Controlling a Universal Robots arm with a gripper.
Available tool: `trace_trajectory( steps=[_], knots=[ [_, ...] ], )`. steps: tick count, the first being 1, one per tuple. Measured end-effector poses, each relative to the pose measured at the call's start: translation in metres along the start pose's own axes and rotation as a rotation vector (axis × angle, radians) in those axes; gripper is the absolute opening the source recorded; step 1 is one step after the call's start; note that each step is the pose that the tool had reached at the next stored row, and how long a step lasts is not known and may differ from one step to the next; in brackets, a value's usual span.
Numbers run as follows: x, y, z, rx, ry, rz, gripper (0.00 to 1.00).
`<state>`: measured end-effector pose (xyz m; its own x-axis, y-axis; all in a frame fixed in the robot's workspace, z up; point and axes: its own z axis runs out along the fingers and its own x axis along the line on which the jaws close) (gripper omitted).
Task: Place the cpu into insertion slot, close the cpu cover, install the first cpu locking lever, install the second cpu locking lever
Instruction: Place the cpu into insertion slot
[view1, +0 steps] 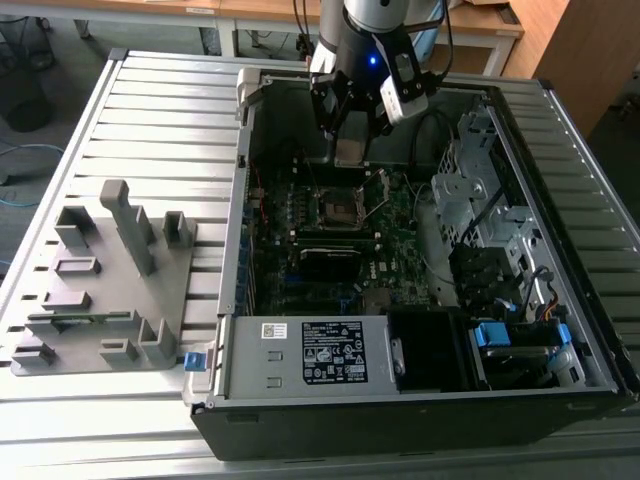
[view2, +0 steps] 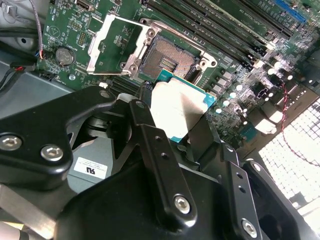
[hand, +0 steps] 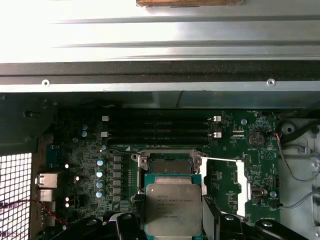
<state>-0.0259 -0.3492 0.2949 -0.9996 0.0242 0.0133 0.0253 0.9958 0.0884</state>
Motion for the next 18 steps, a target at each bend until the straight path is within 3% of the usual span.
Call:
trace_trajectory(
  steps=[11,18],
  knots=[
    [0.0000,-0.0002,0.0020,0.0001,0.0000,0.000,0.54],
    [0.0000,-0.0007,0.0073,0.0001,-0.0003,0.000,0.54]
  ],
)
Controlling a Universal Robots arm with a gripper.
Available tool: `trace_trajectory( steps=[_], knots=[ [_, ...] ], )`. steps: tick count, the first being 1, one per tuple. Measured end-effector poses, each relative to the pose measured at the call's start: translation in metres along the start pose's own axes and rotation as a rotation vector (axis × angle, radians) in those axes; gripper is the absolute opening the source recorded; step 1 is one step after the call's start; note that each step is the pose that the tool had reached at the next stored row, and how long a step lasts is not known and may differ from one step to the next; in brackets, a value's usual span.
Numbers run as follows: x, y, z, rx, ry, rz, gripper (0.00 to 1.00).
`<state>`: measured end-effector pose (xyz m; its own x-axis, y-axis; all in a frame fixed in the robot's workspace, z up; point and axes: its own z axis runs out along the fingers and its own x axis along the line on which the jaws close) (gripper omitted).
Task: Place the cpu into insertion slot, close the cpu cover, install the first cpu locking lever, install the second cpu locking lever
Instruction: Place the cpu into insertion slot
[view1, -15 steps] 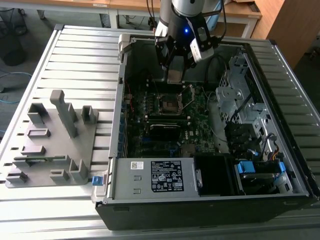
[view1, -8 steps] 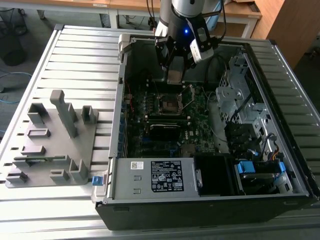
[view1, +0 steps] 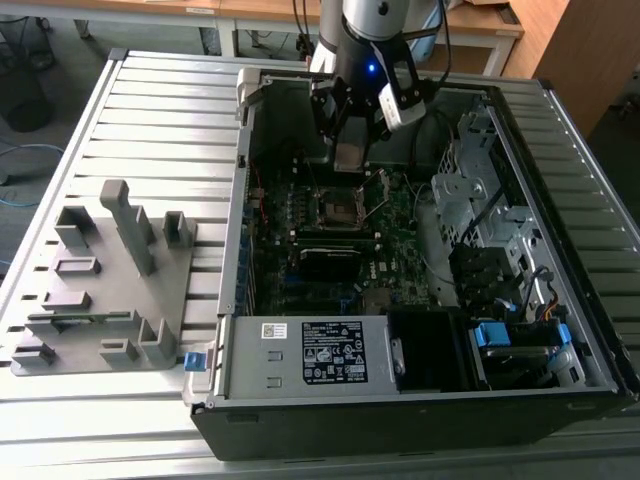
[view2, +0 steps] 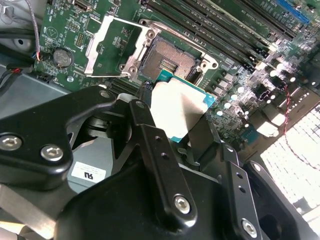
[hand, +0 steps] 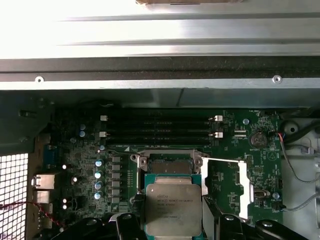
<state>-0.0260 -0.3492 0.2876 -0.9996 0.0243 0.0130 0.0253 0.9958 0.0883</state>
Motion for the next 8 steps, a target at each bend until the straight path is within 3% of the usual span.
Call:
trace_trajectory(
  steps=[8],
  knots=[
    [0.0003,-0.0006,0.0061,0.0000,-0.0009,0.000,0.54]
  ],
)
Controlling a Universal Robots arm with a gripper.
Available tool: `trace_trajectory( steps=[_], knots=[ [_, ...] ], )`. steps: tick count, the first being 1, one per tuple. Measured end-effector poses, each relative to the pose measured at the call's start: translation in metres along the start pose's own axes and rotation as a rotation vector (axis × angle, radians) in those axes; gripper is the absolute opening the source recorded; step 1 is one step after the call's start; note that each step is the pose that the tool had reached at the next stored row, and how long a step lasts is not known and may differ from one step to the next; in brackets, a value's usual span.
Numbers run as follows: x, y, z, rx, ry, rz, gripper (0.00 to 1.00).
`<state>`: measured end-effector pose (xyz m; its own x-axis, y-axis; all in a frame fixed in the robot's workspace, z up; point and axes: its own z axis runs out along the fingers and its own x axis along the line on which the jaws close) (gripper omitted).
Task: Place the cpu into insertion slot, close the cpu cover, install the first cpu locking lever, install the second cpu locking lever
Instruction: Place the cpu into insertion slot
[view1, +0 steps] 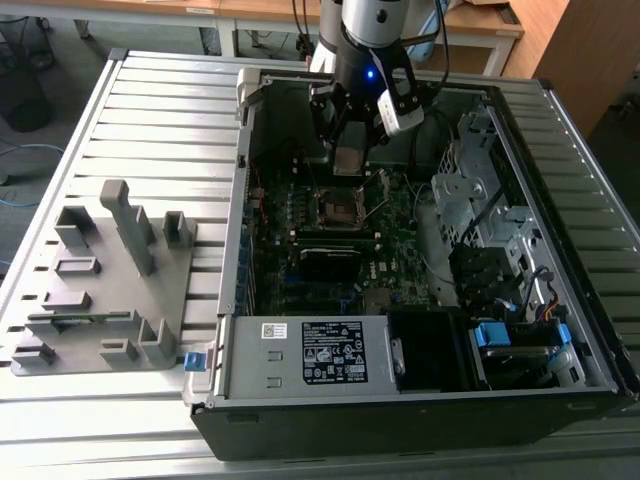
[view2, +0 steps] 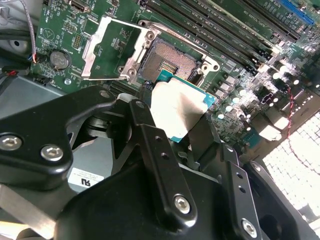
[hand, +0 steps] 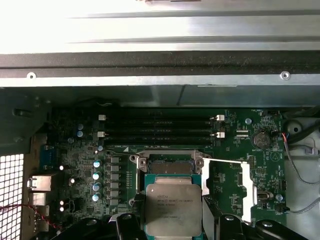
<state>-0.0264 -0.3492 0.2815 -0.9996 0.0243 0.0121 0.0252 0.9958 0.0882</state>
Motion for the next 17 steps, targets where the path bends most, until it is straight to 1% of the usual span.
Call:
trace_trajectory(
  steps=[7,17],
  knots=[
    [0.0000,-0.0001,0.0018,0.0001,0.0001,0.000,0.54],
    [0.0000,-0.0002,0.0021,0.0000,0.0000,0.000,0.54]
  ],
)
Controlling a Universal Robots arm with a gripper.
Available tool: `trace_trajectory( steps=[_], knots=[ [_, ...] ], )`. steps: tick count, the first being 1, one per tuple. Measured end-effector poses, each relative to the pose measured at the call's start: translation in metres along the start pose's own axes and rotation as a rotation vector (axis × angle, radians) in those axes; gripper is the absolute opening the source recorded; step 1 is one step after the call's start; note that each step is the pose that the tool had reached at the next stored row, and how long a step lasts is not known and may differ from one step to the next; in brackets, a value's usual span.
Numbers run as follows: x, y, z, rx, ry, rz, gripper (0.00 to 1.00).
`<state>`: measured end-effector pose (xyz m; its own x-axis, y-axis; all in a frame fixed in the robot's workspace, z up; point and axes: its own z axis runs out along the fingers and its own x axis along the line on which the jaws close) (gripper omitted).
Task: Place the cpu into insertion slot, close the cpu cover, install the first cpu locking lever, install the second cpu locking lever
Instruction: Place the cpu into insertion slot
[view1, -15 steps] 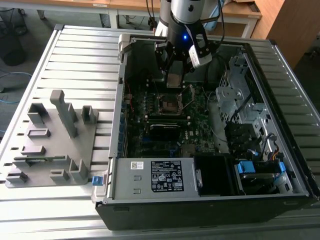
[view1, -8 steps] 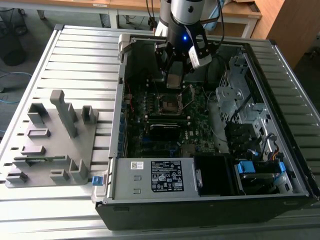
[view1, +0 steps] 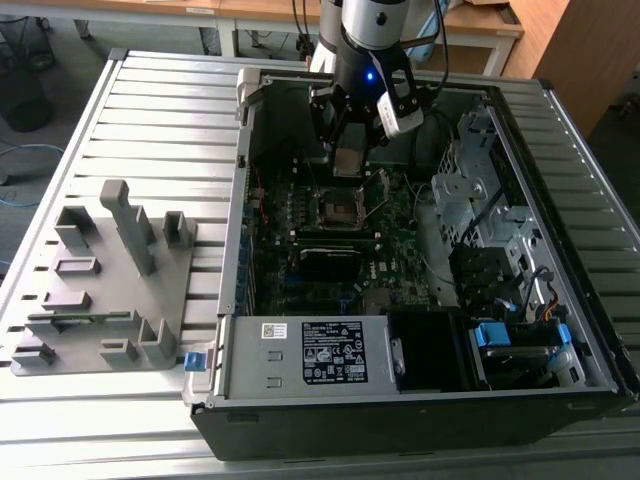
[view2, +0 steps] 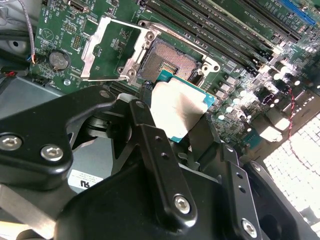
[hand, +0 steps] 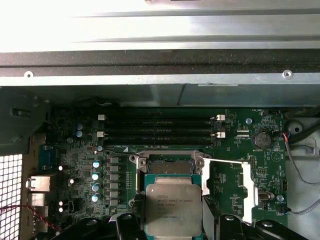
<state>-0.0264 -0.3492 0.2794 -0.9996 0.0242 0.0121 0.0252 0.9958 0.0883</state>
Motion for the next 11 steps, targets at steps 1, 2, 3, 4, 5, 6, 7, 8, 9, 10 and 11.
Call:
trace_trajectory(
  steps=[1,2,3,4,5,6,7,8,9,10,11],
  knots=[
    [0.0000,0.0000,0.0000,0.0000,0.0000,0.000,0.54],
    [0.0000,0.0000,0.0000,0.0000,0.0000,0.000,0.54],
    [0.0000,0.0000,0.0001,0.0000,0.0000,0.000,0.54],
    [0.0000,0.0000,0.0001,0.0000,0.0000,0.000,0.54],
    [0.0000,0.0000,0.0001,0.0000,0.0000,0.000,0.54],
    [0.0000,0.0000,0.0001,0.0000,0.0000,0.000,0.54],
    [0.0000,0.0000,0.0005,-0.0003,-0.0002,0.000,0.54],
    [0.0000,-0.0001,0.0012,-0.0006,-0.0003,0.000,0.54],
    [0.0000,-0.0002,0.0020,-0.0003,-0.0001,0.000,0.54],
    [0.0000,-0.0003,0.0031,0.0000,0.0000,0.000,0.54],
    [-0.0001,-0.0004,0.0045,-0.0001,-0.0001,0.000,0.54]
  ],
)
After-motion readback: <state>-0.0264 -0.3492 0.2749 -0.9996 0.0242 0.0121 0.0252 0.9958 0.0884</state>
